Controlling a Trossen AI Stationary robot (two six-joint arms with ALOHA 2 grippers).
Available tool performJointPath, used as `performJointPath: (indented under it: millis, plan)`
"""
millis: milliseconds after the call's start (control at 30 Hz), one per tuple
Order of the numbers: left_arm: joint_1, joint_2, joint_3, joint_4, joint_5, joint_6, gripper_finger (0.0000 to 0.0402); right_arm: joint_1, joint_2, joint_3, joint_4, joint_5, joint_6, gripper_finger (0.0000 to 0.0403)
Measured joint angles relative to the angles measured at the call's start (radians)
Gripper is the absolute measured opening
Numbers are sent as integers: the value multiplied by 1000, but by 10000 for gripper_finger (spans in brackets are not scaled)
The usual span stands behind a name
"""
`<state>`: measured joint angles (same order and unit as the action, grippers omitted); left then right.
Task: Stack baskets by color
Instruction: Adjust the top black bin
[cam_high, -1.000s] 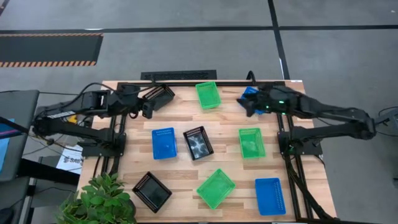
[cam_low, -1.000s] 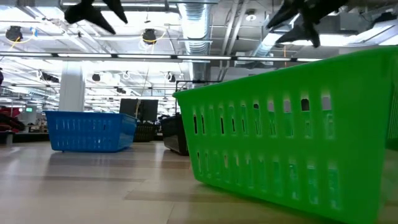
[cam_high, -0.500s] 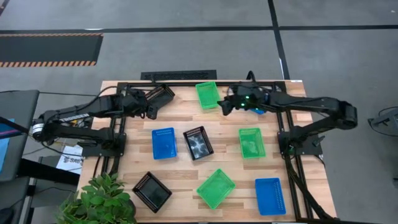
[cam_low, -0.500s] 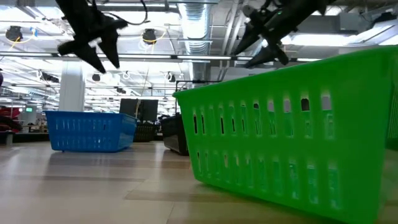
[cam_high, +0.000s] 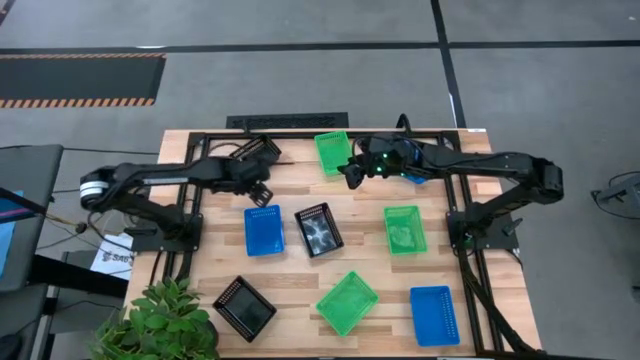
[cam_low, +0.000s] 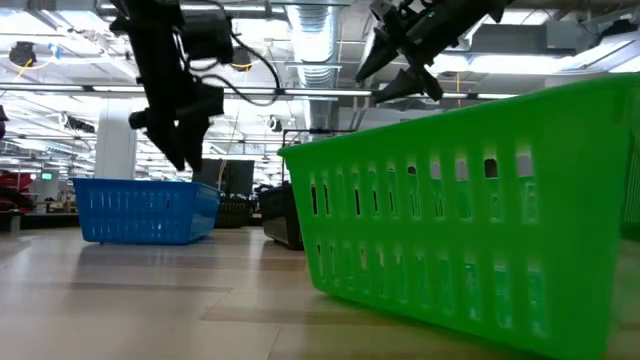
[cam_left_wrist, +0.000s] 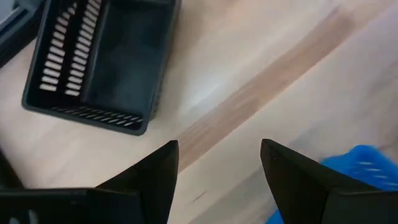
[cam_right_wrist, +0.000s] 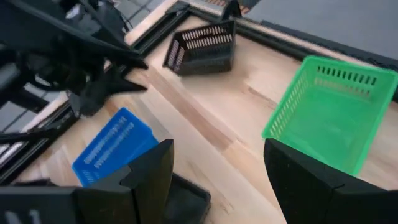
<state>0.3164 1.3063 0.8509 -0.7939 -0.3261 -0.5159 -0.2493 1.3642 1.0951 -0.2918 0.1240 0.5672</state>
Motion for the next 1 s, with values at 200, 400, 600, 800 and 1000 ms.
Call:
performJointPath:
  millis: [200, 400, 600, 800, 1000]
  plan:
    - [18, 96, 2, 1, -42, 4, 217, 1, -13, 0, -3, -1, 0, 273]
    - [24, 142, 2, 0, -67, 23, 217, 2, -13, 0, -10, -1, 0, 273]
    - [35, 149, 2, 0, -80, 29, 217, 2, -13, 0, -13, -1, 0, 273]
    - [62, 149, 2, 0, -82, 26, 217, 6, -13, 0, -15, -1, 0, 273]
    - [71, 149, 2, 0, -81, 26, 217, 7, -13, 0, -19, -1, -1, 273]
